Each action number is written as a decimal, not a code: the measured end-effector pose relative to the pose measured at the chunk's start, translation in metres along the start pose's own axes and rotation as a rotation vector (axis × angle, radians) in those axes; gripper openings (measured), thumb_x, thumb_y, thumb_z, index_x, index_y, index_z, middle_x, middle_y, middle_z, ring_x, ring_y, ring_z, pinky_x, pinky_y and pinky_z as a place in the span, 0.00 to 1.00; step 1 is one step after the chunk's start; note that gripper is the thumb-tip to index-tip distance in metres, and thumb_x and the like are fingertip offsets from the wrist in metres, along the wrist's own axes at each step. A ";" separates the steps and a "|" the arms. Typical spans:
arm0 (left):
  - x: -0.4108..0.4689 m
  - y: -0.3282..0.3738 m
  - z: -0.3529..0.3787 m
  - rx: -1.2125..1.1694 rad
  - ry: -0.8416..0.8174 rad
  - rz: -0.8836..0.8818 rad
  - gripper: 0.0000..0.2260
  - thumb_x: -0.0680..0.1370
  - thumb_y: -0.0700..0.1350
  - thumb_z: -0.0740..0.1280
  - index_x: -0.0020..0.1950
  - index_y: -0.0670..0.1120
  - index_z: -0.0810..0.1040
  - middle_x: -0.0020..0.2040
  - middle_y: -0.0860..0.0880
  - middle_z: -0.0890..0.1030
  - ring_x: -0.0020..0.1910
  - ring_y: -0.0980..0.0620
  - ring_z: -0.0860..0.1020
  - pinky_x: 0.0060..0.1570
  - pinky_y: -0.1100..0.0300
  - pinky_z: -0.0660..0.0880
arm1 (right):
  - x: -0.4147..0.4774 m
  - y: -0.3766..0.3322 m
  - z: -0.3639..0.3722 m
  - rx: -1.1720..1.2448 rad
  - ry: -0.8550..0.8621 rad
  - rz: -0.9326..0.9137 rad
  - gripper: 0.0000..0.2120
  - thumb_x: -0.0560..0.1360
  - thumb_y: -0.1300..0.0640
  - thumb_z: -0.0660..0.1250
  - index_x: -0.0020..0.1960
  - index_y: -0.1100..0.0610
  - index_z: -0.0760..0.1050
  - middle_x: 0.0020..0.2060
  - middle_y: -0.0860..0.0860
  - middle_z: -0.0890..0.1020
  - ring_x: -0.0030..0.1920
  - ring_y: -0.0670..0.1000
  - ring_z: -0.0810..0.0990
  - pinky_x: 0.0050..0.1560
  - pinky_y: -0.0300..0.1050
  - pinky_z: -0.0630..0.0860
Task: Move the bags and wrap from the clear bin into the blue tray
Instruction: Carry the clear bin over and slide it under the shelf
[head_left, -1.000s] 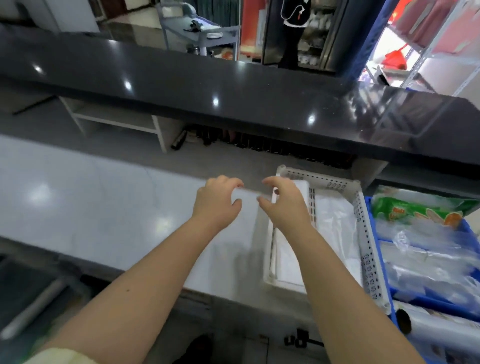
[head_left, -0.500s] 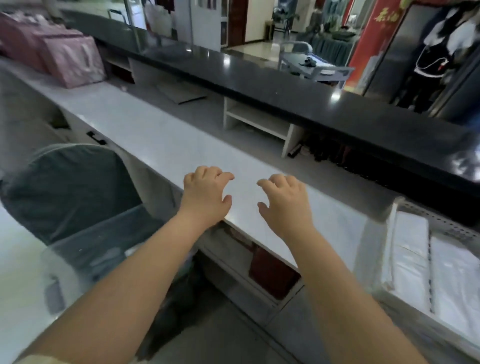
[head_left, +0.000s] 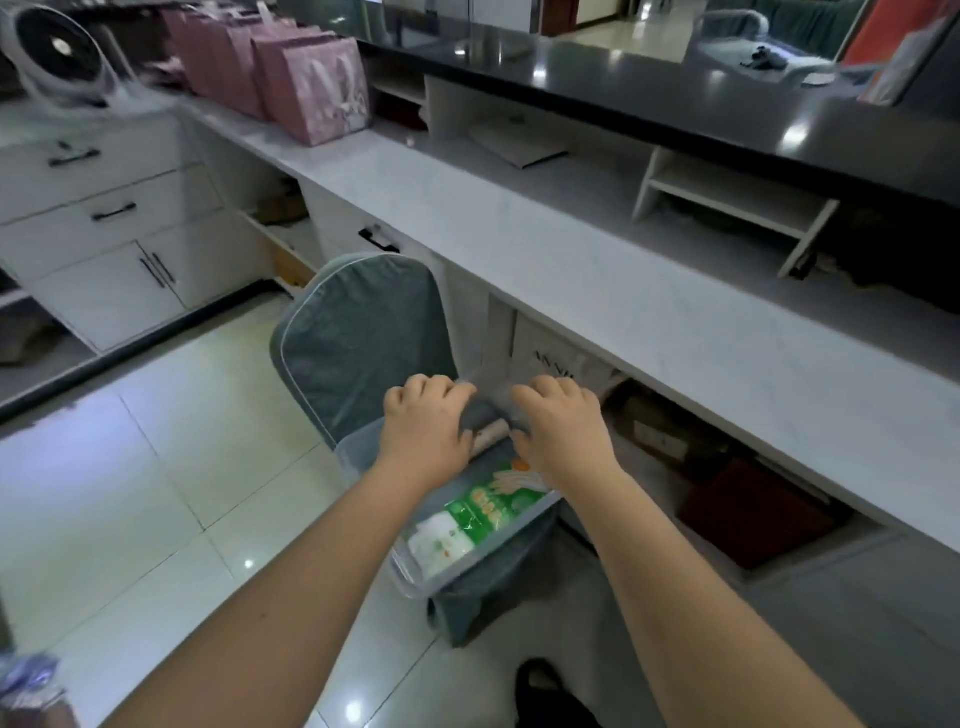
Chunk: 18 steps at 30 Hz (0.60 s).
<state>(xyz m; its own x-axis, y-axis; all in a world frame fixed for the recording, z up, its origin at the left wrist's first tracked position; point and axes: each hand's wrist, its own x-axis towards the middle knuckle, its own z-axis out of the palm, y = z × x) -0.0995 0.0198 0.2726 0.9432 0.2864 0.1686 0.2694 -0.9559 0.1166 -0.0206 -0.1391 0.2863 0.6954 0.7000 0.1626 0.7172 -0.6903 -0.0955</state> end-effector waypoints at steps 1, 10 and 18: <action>0.004 -0.009 0.004 0.007 -0.002 -0.003 0.23 0.70 0.55 0.67 0.64 0.54 0.72 0.57 0.51 0.76 0.58 0.46 0.71 0.53 0.50 0.65 | 0.006 -0.006 0.006 0.008 -0.005 0.010 0.17 0.71 0.54 0.66 0.59 0.53 0.72 0.54 0.52 0.75 0.56 0.58 0.72 0.52 0.53 0.68; 0.097 -0.054 0.036 0.015 -0.031 0.047 0.23 0.70 0.55 0.65 0.65 0.53 0.71 0.57 0.50 0.76 0.58 0.45 0.71 0.54 0.49 0.65 | 0.084 -0.003 0.055 0.135 0.018 0.172 0.19 0.71 0.53 0.69 0.62 0.53 0.73 0.58 0.53 0.75 0.59 0.58 0.71 0.54 0.52 0.67; 0.152 -0.083 0.072 -0.017 -0.188 0.196 0.22 0.70 0.52 0.63 0.65 0.53 0.70 0.59 0.50 0.75 0.59 0.45 0.69 0.55 0.48 0.65 | 0.122 -0.008 0.088 0.178 0.016 0.372 0.19 0.70 0.54 0.69 0.60 0.55 0.74 0.55 0.54 0.76 0.56 0.59 0.72 0.52 0.52 0.67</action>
<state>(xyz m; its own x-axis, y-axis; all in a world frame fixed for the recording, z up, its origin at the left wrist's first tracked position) 0.0357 0.1384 0.2183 0.9970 0.0776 0.0053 0.0764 -0.9902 0.1165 0.0625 -0.0322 0.2203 0.9089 0.4048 0.1000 0.4147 -0.8524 -0.3186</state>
